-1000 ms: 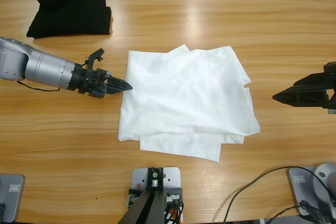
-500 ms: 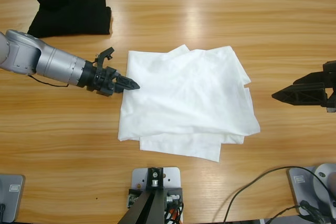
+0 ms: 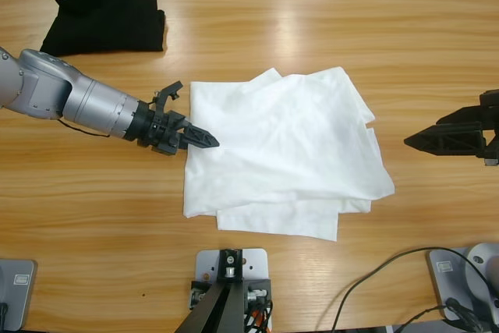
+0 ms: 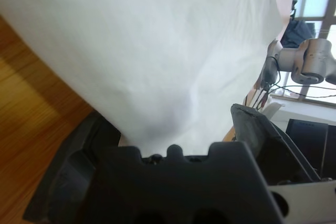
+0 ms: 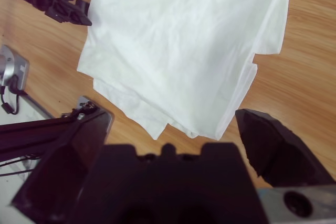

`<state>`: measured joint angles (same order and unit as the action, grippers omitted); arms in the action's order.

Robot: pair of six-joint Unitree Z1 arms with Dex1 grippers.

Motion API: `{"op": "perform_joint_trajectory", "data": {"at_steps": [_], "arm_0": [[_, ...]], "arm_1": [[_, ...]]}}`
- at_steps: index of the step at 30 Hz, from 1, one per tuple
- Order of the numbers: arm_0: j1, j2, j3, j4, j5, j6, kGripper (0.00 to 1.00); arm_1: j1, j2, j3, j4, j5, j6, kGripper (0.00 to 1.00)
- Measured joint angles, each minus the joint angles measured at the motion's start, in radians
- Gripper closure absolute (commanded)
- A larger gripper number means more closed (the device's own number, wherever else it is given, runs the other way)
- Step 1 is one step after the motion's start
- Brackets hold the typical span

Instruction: Fold clothes

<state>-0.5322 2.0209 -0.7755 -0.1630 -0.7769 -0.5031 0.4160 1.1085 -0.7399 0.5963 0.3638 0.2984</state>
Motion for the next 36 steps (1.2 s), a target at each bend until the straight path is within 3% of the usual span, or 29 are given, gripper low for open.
{"op": "perform_joint_trajectory", "data": {"at_steps": [1, 2, 19, 24, 32, 36], "arm_0": [[-0.002, -0.001, 0.0, 0.003, 0.007, 0.0, 0.993], [-0.004, -0.001, 0.0, 0.007, 0.015, 0.0, 1.0], [-0.023, -0.029, -0.003, 0.074, 0.203, 0.032, 1.0], [0.03, -0.095, -0.006, 0.224, 0.27, 0.058, 1.0], [0.179, -0.173, -0.054, 0.626, 0.341, 0.201, 1.0], [0.266, -0.179, -0.096, 0.75, 0.371, 0.262, 1.0]], "arm_1": [[0.0, 0.0, 0.0, 0.0, 0.0, 0.0, 0.0], [0.0, 0.0, 0.0, 0.0, 0.0, 0.0, 0.0], [0.0, 0.0, 0.006, -0.003, -0.014, 0.0, 0.0], [0.0, 0.0, 0.011, -0.02, -0.024, 0.0, 0.0], [0.0, 0.0, 0.017, -0.038, -0.026, 0.009, 0.0], [0.0, -0.001, 0.022, -0.045, -0.026, 0.01, 0.0]]}}
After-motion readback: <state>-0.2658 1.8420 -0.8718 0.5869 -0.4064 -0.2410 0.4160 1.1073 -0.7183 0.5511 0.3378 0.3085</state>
